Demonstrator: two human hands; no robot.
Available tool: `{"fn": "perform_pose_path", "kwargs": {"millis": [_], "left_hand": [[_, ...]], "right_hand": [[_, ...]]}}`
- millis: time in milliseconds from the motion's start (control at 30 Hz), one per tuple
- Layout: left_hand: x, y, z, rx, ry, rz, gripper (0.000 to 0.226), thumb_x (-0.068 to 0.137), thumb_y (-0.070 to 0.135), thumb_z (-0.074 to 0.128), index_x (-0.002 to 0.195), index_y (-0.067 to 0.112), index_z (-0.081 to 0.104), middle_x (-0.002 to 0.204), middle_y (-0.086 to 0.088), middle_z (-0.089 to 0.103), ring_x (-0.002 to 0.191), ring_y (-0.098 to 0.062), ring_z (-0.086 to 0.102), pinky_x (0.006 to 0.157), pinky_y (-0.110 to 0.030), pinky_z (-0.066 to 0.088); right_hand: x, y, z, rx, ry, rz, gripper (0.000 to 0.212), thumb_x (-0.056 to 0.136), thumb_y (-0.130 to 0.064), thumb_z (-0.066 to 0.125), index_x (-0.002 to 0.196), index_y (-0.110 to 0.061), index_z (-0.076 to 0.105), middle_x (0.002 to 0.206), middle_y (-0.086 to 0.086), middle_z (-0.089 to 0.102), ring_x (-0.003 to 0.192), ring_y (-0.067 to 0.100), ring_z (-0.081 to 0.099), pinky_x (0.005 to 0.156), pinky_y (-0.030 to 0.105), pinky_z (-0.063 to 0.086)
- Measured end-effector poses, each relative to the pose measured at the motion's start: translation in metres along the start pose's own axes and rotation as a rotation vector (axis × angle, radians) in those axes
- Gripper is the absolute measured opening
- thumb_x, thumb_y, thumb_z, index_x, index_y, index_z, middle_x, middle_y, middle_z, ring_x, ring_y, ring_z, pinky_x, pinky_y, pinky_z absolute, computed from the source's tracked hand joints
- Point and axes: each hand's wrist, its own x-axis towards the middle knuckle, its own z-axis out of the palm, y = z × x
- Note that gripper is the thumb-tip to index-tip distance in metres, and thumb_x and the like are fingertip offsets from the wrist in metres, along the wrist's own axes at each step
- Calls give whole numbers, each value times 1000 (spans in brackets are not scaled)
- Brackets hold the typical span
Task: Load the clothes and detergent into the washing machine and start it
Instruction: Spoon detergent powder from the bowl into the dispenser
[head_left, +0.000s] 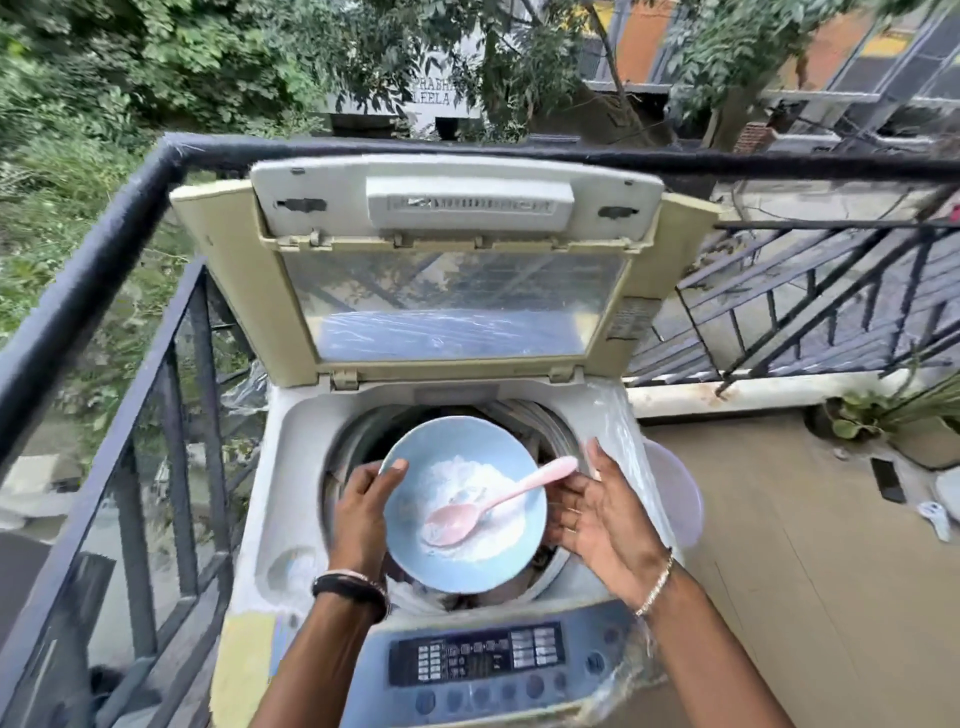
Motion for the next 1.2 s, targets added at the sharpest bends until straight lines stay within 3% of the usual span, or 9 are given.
{"fn": "perform_pose_path", "kwargs": {"millis": [67, 167, 233, 333, 467, 567, 767, 1033, 1200], "left_hand": [[-16, -5, 21, 8, -36, 2, 26, 62, 46, 73, 71, 24, 61, 83, -7, 59, 81, -23, 53, 72, -37, 38], [-42, -19, 53, 20, -92, -17, 24, 66, 42, 73, 76, 23, 62, 82, -8, 61, 77, -23, 55, 70, -36, 41], [-65, -30, 79, 26, -130, -46, 16, 77, 32, 70, 80, 20, 60, 80, -8, 63, 72, -24, 56, 61, -32, 43], [-103, -49, 118, 35, -179, -80, 10, 87, 21, 65, 86, 15, 57, 85, -12, 60, 73, -25, 56, 57, -28, 43], [-164, -86, 180, 123, -196, -116, 15, 66, 37, 71, 67, 27, 60, 66, 4, 60, 60, -19, 54, 50, -22, 36], [-197, -121, 225, 163, -259, -199, 17, 80, 32, 68, 90, 22, 59, 77, -1, 63, 59, -19, 57, 45, -21, 40], [-239, -176, 317, 238, -354, -370, 13, 90, 29, 59, 97, 19, 63, 87, -6, 67, 68, -24, 64, 60, -28, 49], [-220, -287, 410, 381, -346, -597, 13, 91, 27, 60, 100, 18, 60, 92, -10, 67, 71, -26, 63, 59, -29, 52], [-174, -381, 462, 489, -271, -683, 11, 94, 20, 57, 84, 17, 54, 84, -11, 60, 69, -26, 57, 64, -31, 47]], "right_hand": [[-19, -2, -20, 10, 27, -45, 62, 83, -54, 63, 117, -3, 65, 107, 16, 67, 101, 30, 61, 97, 46, 46], [-51, -3, -51, -21, 29, -121, 25, 81, -33, 67, 94, -13, 73, 91, 9, 71, 83, 21, 66, 83, 36, 49], [-72, -2, -80, -86, 23, -193, 15, 83, -22, 65, 90, -13, 75, 92, 8, 73, 80, 19, 68, 79, 33, 50], [-101, 0, -130, -137, 41, -279, 17, 88, -9, 62, 100, -2, 70, 96, 9, 72, 87, 20, 67, 78, 30, 52], [-145, -1, -212, -135, 111, -316, 23, 89, -5, 61, 108, 7, 66, 98, 11, 71, 88, 20, 67, 73, 26, 55], [-171, -2, -275, -125, 159, -317, 23, 90, -6, 60, 107, 10, 65, 99, 15, 70, 92, 23, 65, 79, 31, 53], [-203, -3, -392, -13, 312, -270, 24, 90, -6, 62, 107, 10, 66, 101, 21, 71, 91, 25, 67, 76, 28, 56], [-165, 30, -514, 122, 607, -126, 16, 88, -2, 63, 98, 10, 67, 96, 23, 69, 86, 30, 65, 80, 38, 50], [-101, 60, -585, 233, 757, 4, 6, 84, 1, 66, 85, -3, 70, 89, 17, 68, 82, 26, 62, 79, 38, 47]]}}
